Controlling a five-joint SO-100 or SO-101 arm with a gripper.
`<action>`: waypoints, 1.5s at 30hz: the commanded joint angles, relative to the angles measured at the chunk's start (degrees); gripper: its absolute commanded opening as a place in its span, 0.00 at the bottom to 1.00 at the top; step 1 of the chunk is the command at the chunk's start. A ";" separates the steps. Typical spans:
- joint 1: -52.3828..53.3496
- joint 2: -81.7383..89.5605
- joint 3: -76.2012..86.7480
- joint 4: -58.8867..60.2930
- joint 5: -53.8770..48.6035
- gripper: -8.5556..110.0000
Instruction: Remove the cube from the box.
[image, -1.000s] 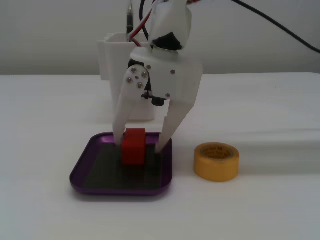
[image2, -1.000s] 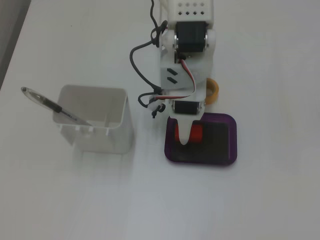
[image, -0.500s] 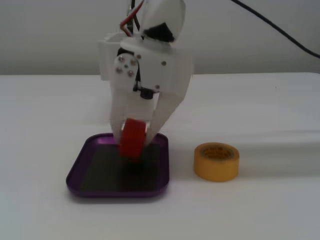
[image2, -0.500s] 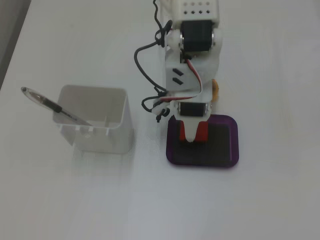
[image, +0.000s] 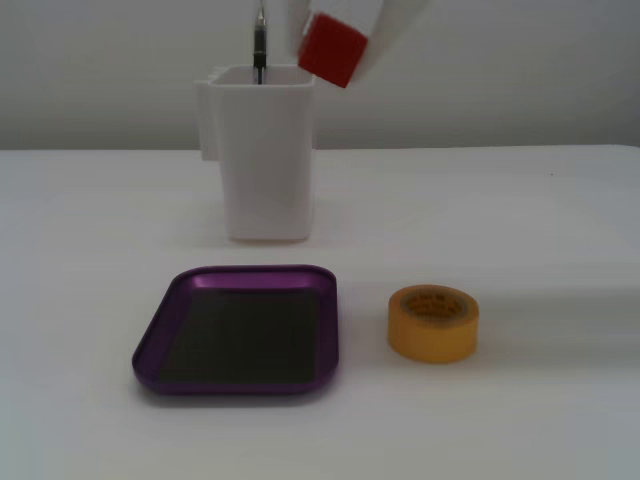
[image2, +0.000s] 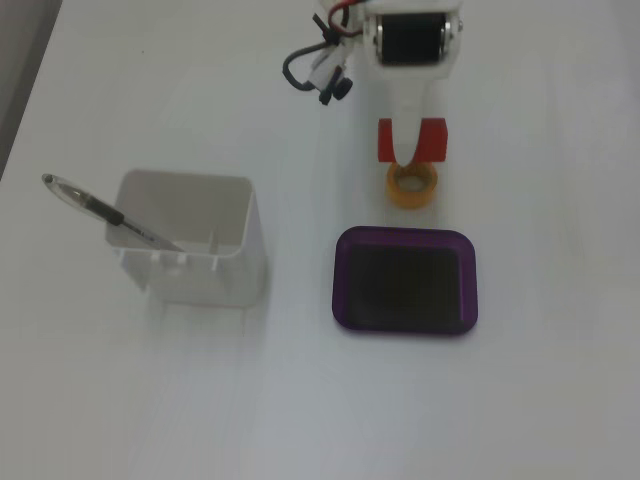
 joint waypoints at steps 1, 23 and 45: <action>0.09 7.47 7.82 -0.18 -0.44 0.07; 11.25 22.94 65.39 -43.15 -11.78 0.07; 11.95 23.29 76.29 -56.95 -15.03 0.15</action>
